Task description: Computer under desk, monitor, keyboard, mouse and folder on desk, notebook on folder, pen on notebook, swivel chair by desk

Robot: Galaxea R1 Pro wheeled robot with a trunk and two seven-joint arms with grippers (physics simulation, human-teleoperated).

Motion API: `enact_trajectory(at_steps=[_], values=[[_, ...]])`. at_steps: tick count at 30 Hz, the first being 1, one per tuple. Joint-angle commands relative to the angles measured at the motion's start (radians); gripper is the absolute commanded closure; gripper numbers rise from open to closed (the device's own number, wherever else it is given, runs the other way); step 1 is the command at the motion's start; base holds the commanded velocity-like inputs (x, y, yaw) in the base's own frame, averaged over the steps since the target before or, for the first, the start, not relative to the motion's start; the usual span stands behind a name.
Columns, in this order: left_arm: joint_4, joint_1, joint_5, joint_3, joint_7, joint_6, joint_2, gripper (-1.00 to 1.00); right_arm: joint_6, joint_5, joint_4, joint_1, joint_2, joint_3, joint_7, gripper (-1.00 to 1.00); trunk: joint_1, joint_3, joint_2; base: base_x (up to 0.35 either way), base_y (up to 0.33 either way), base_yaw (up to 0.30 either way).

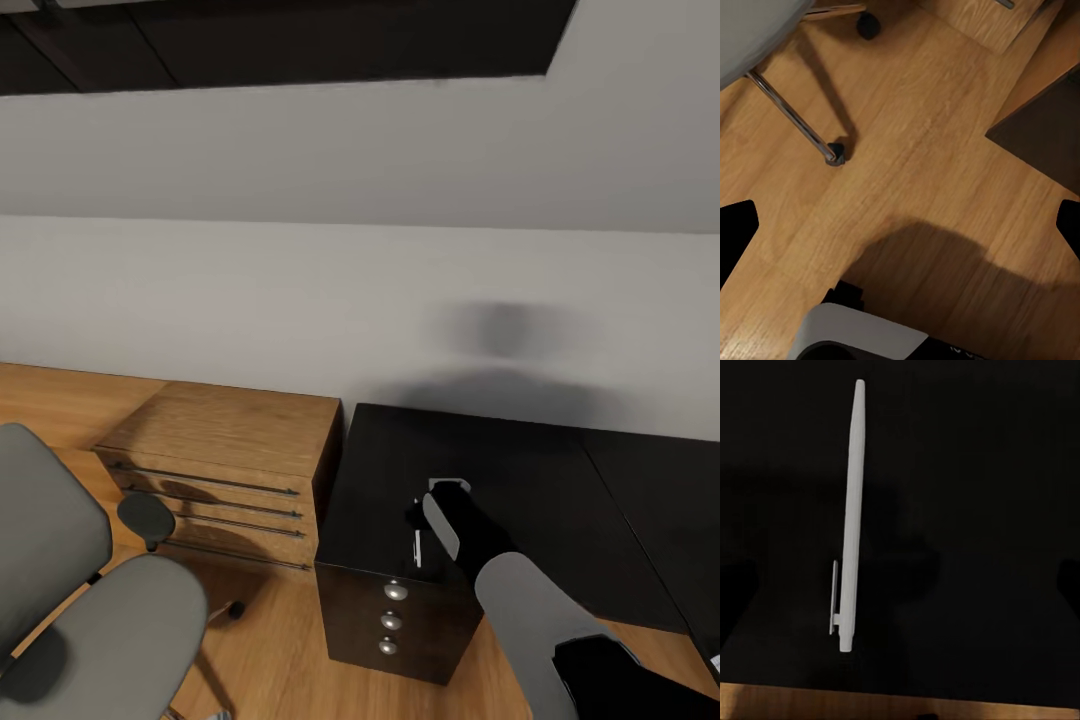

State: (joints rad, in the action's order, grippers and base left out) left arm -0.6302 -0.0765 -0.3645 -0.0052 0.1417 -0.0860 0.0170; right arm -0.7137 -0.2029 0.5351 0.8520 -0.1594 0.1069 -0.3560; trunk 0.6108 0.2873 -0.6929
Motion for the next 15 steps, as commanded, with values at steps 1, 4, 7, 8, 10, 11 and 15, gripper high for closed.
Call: enact_trajectory(at_steps=[1, 4, 7, 8, 10, 11, 15], values=[[0.0, -0.001, -0.007, -0.001, 0.002, -0.003, 0.0, -1.0, -0.006, -0.011, 0.001, 0.001, 0.001, 0.005, -0.009, -1.0, 0.0, 0.001, -0.001, 0.0, 0.0, 0.0], [-0.005, 0.0, -0.006, 0.0, 0.004, -0.005, 0.012, -1.0, -0.019, -0.022, -0.01, 0.0, 0.001, 0.002, -0.001, -1.0, 0.0, 0.001, -0.001, 0.0, 0.0, 0.0], [-0.005, 0.0, -0.006, 0.0, 0.004, -0.005, 0.014, -1.0, -0.035, -0.027, -0.027, 0.0, -0.01, 0.002, -0.001, -1.0, 0.0, 0.001, -0.001, 0.0, 0.0, 0.0], [-0.005, 0.0, -0.006, 0.0, 0.005, -0.005, 0.015, -1.0, -0.032, -0.027, -0.033, 0.0, -0.012, 0.002, -0.001, -1.0, 0.0, 0.001, -0.001, 0.0, 0.0, 0.0], [-0.004, 0.0, -0.005, 0.001, 0.005, -0.005, 0.017, -1.0, -0.026, -0.028, -0.044, 0.0, -0.015, 0.002, -0.002, -1.0, 0.0, 0.001, -0.001, 0.0, 0.0, 0.0], [-0.004, 0.0, -0.005, 0.001, 0.005, -0.005, 0.017, -1.0, -0.024, -0.03, -0.049, 0.0, -0.015, 0.002, -0.002, -1.0, 0.0, 0.001, -0.001, 0.0, 0.0, 0.0], [-0.004, 0.0, -0.005, 0.001, 0.004, -0.005, 0.017, -1.0, -0.018, -0.053, -0.072, -0.001, -0.015, 0.002, -0.002, -1.0, 0.0, 0.001, -0.001, 0.0, 0.0, 0.0]])
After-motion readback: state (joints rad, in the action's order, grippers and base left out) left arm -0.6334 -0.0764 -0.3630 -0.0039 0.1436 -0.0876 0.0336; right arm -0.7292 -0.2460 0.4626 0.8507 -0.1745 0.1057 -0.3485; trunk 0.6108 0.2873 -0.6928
